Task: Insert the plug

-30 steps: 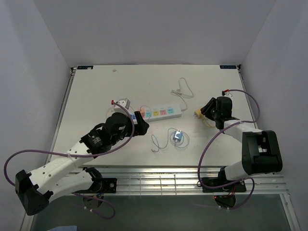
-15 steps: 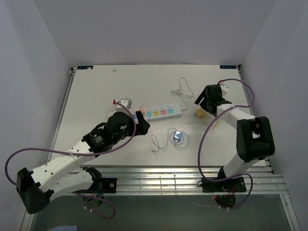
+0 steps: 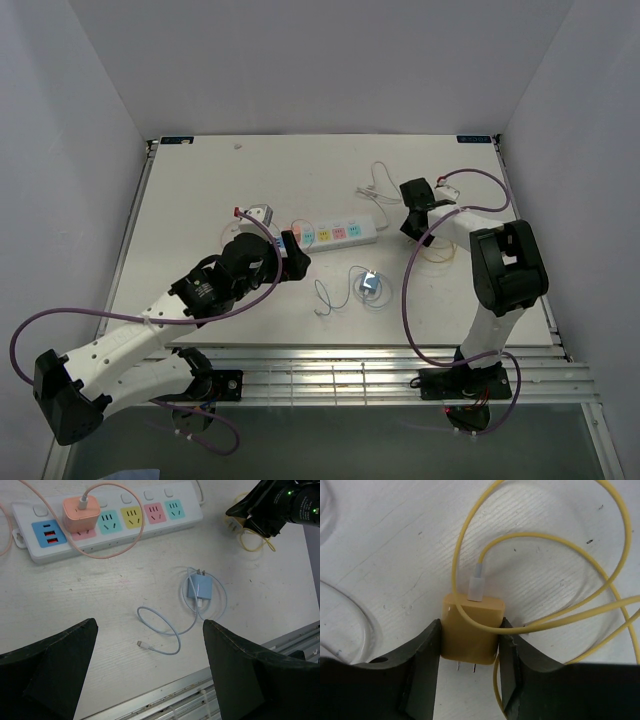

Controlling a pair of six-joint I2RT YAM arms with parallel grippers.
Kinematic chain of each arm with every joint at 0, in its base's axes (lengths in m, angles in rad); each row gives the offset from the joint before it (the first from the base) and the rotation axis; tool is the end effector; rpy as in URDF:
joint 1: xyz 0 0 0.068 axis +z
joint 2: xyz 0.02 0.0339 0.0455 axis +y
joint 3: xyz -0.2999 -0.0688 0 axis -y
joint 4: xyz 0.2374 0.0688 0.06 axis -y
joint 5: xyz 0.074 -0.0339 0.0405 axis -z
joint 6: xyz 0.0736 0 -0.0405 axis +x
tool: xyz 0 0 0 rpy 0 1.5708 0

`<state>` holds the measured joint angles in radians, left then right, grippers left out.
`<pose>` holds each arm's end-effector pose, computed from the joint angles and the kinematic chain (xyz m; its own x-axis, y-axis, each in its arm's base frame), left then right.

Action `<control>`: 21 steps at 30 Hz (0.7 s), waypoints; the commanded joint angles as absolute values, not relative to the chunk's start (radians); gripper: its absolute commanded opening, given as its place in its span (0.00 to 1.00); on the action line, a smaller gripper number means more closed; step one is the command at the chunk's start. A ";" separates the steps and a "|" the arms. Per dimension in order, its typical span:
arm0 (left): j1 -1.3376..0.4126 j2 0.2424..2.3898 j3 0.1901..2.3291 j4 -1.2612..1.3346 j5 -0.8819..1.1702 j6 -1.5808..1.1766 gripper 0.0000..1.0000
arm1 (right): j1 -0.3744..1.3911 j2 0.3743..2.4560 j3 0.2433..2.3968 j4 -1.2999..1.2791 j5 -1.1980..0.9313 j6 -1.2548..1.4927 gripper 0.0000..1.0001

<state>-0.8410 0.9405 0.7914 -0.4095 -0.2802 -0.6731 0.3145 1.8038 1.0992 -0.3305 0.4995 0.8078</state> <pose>0.1549 -0.1427 0.3031 -0.6253 -0.1995 -0.7544 0.2175 0.8839 -0.4141 0.3720 0.0839 0.1780 -0.5934 0.4742 -0.6505 0.5641 0.8214 0.0843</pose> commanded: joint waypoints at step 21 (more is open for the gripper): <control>-0.844 0.957 0.775 -0.088 0.236 -0.610 0.98 | 0.368 0.924 0.512 0.513 -0.806 0.089 0.23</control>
